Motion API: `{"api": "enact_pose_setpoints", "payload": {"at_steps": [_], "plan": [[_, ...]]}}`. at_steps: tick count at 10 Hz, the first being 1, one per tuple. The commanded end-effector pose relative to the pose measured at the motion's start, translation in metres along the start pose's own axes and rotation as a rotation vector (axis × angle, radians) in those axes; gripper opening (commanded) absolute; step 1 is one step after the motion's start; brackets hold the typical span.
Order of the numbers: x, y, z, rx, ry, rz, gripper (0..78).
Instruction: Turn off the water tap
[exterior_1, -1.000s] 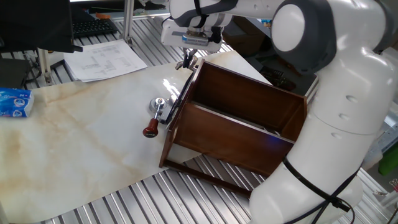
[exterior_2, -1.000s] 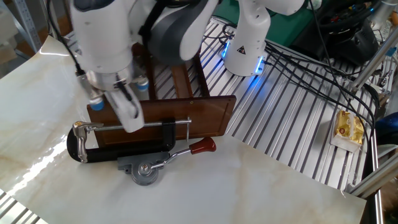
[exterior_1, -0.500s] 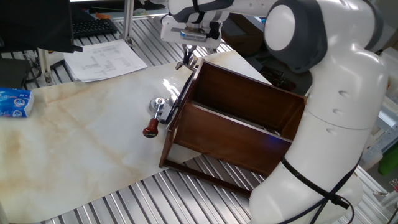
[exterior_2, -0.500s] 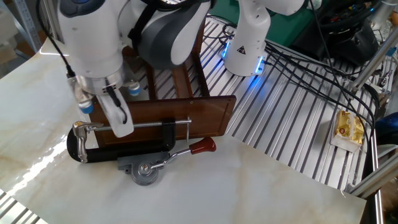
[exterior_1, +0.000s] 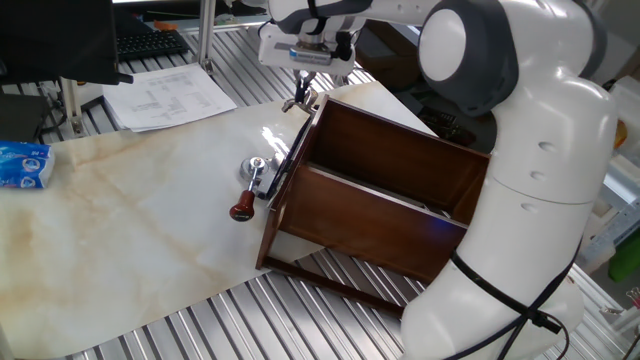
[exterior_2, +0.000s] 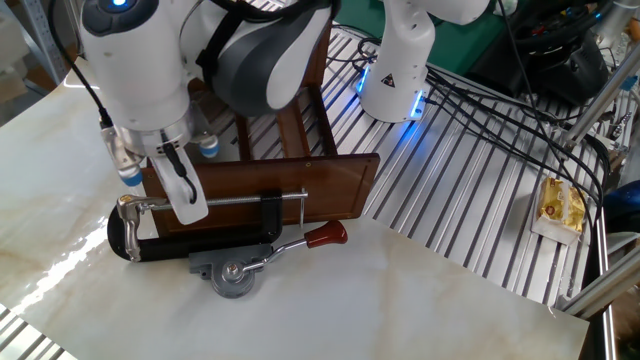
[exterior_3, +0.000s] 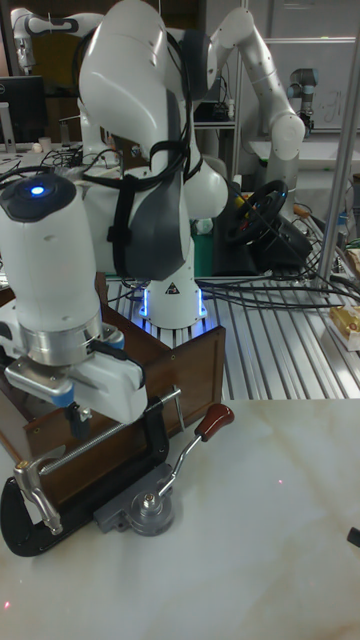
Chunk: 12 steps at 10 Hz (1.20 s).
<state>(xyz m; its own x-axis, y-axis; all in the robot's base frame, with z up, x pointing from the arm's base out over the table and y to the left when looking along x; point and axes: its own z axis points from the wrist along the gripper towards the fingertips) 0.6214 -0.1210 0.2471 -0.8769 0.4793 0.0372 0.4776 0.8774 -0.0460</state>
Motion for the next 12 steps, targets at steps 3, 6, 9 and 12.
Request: {"api": "enact_pose_setpoints", "payload": {"at_steps": [3, 6, 9, 12], "plan": [[-0.016, -0.019, 0.015, 0.037, 0.038, 0.021, 0.0], [-0.016, -0.018, 0.015, 0.035, 0.046, 0.022, 0.0], [-0.012, -0.015, 0.011, 0.039, 0.053, 0.031, 0.0], [-0.005, -0.016, 0.008, 0.044, 0.065, 0.023, 0.0]]}}
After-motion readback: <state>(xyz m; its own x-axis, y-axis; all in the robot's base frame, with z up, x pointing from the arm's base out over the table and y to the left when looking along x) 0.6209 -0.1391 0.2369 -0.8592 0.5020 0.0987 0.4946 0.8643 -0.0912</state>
